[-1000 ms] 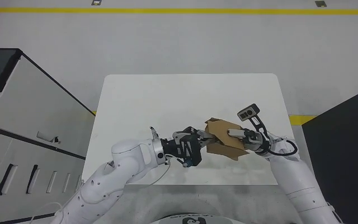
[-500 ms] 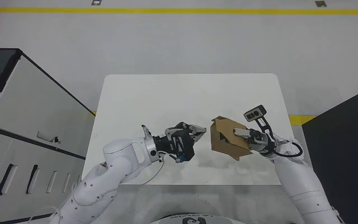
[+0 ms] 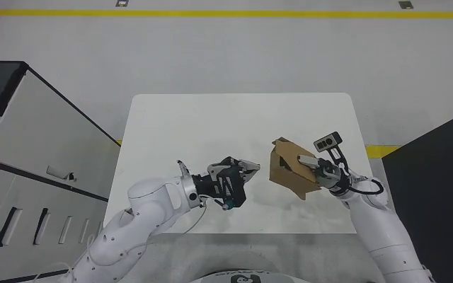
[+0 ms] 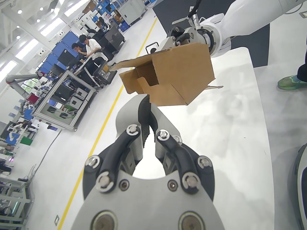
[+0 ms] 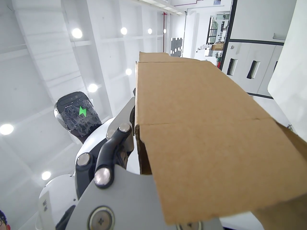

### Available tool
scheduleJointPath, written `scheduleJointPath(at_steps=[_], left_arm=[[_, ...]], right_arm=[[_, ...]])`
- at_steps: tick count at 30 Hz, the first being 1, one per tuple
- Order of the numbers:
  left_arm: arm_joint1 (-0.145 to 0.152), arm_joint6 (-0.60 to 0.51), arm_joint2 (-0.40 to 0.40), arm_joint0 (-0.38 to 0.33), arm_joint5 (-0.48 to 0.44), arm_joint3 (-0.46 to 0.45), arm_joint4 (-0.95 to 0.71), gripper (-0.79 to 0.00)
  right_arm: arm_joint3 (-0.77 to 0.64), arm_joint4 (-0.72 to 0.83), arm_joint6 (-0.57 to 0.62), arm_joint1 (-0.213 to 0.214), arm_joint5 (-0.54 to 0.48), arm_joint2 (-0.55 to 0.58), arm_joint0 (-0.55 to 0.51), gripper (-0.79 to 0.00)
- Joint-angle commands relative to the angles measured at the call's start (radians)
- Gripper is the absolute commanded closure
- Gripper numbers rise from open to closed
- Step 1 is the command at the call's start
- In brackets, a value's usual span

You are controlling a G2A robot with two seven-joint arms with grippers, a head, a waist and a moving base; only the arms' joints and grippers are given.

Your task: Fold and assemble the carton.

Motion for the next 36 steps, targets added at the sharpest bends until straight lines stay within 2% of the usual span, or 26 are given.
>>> scheduleJointPath(at_steps=[1,14,24,36], left_arm=[[0.0,0.001,0.0,0.0,0.0,0.0,-0.001,0.0],[-0.004,-0.005,0.03,-0.003,0.01,-0.032,0.006,0.0],[-0.013,-0.02,0.096,-0.036,0.021,-0.009,0.047,0.0],[-0.019,-0.007,0.126,-0.066,0.009,0.012,0.057,0.0]], right_arm=[[0.0,0.0,0.001,0.0,0.0,0.0,0.0,0.0],[-0.017,-0.061,-0.078,-0.002,-0.006,-0.001,0.005,0.0],[-0.016,-0.082,-0.044,-0.005,-0.008,-0.024,0.022,0.0],[-0.006,-0.066,0.007,-0.008,0.002,-0.042,0.039,0.0]])
